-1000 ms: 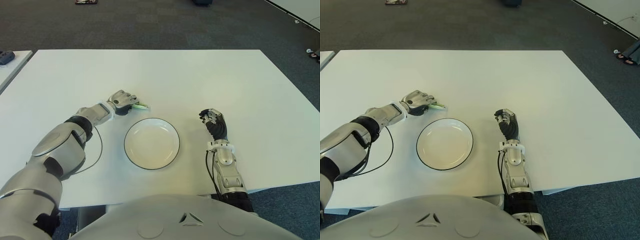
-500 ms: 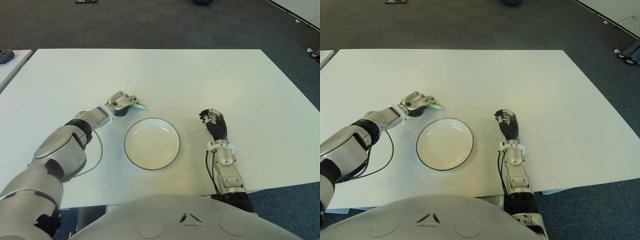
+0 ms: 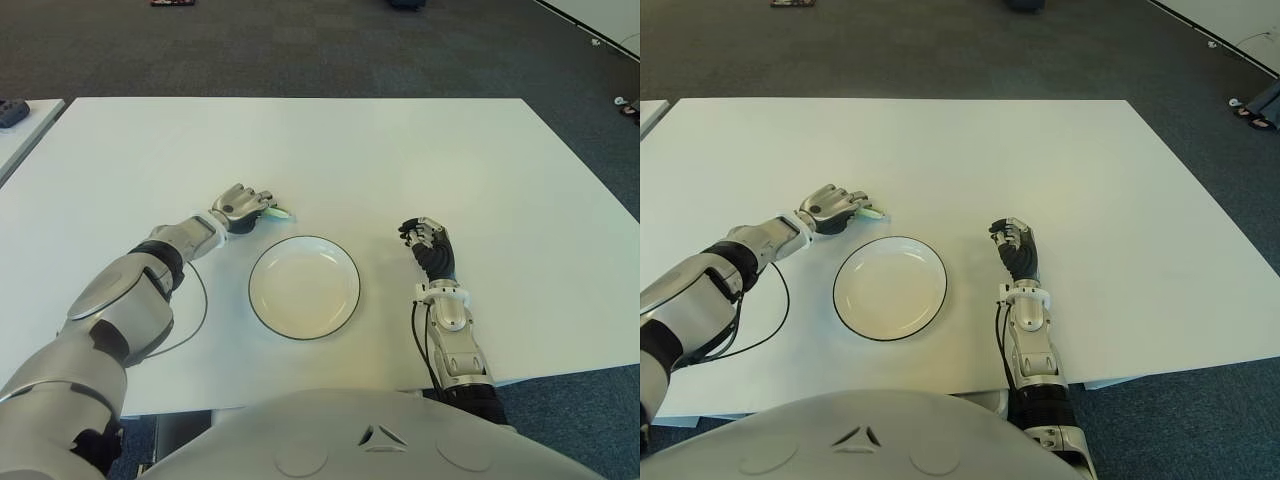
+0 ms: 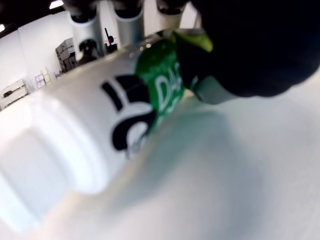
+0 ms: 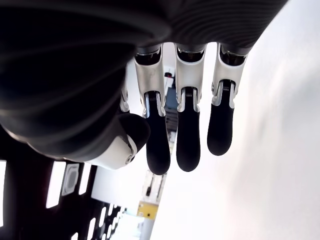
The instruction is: Put the toothpaste on the table into the plate.
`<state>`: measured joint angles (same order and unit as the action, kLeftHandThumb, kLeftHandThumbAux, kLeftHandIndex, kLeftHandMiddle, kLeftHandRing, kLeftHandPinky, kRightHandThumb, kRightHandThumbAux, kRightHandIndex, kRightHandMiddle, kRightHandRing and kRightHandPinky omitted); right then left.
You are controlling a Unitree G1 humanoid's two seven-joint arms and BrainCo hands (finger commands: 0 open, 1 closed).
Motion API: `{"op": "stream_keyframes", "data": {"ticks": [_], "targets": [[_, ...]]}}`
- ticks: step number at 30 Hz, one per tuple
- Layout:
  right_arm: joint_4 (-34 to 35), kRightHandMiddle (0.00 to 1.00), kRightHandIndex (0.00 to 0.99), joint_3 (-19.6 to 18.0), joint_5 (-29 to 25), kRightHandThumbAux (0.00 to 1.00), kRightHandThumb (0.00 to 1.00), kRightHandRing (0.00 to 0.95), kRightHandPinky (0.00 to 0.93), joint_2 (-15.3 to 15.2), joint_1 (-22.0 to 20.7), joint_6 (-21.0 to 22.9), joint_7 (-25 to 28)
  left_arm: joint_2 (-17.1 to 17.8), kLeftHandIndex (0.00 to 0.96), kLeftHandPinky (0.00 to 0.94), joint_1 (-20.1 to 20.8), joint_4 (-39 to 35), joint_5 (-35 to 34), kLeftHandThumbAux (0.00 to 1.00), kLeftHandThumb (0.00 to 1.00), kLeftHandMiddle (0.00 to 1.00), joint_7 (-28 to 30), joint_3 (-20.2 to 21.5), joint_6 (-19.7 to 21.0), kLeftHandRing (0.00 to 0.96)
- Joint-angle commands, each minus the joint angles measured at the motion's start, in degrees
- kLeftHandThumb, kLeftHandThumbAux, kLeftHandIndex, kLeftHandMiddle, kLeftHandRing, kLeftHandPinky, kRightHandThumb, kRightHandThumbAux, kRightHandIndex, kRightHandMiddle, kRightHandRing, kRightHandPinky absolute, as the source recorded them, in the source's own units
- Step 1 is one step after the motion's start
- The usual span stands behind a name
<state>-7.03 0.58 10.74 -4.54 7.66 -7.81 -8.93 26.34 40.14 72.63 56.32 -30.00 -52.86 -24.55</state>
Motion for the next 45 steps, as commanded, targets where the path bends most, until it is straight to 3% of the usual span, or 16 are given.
{"op": "stream_keyframes", "data": {"ticks": [1,5,6,7,9,21,31,45], "targets": [[0.0,0.475,0.421,-0.3,-0.2,0.732,0.711,0.455,0.446,0.1,-0.2,0.3,0.0,-0.5,0.446,0.730,-3.6,2.0,2.1,0.660,0.850,0.491,4.3,-1.9,-0.4,0.774],[-0.2,0.472,0.421,-0.4,-0.1,0.733,0.711,0.451,0.445,0.1,-0.3,0.1,0.0,-0.8,0.446,0.709,-3.5,2.1,1.6,0.660,0.850,0.491,5.0,-1.5,0.0,0.764],[-0.3,0.472,0.421,-0.3,-0.1,0.733,0.711,0.452,0.449,0.1,-0.3,0.1,0.0,-0.8,0.438,0.709,-3.5,2.1,1.4,0.661,0.851,0.534,5.4,-1.4,0.0,0.763],[-0.4,0.472,0.421,-0.3,-0.2,0.733,0.711,0.452,0.455,0.1,-0.4,-0.1,0.1,-0.8,0.425,0.708,-2.8,2.2,-1.0,0.662,0.852,0.602,7.5,0.9,-0.4,0.761],[-0.7,0.474,0.421,-0.3,-0.3,0.732,0.711,0.455,0.456,0.1,-0.6,-0.3,0.2,-0.6,0.422,0.707,-1.8,1.9,-5.6,0.664,0.851,0.603,10.8,5.1,-1.0,0.756],[-0.6,0.472,0.421,-0.1,-0.2,0.732,0.711,0.452,0.449,0.2,-0.9,0.0,0.3,2.4,0.417,0.692,-2.3,-7.1,-21.4,0.666,0.847,0.583,20.6,20.6,-6.7,0.739],[-0.7,0.466,0.421,0.2,-0.4,0.733,0.713,0.445,0.441,0.3,-1.3,0.3,0.8,6.3,0.406,0.733,-9.3,-27.4,-30.5,0.668,0.846,0.537,29.1,29.6,-11.3,0.749],[-0.7,0.467,0.421,0.4,-0.3,0.733,0.712,0.446,0.441,0.5,-1.6,1.0,1.1,6.6,0.396,0.792,-17.9,-50.3,-44.9,0.671,0.848,0.532,44.0,39.0,-6.9,0.810]]}}
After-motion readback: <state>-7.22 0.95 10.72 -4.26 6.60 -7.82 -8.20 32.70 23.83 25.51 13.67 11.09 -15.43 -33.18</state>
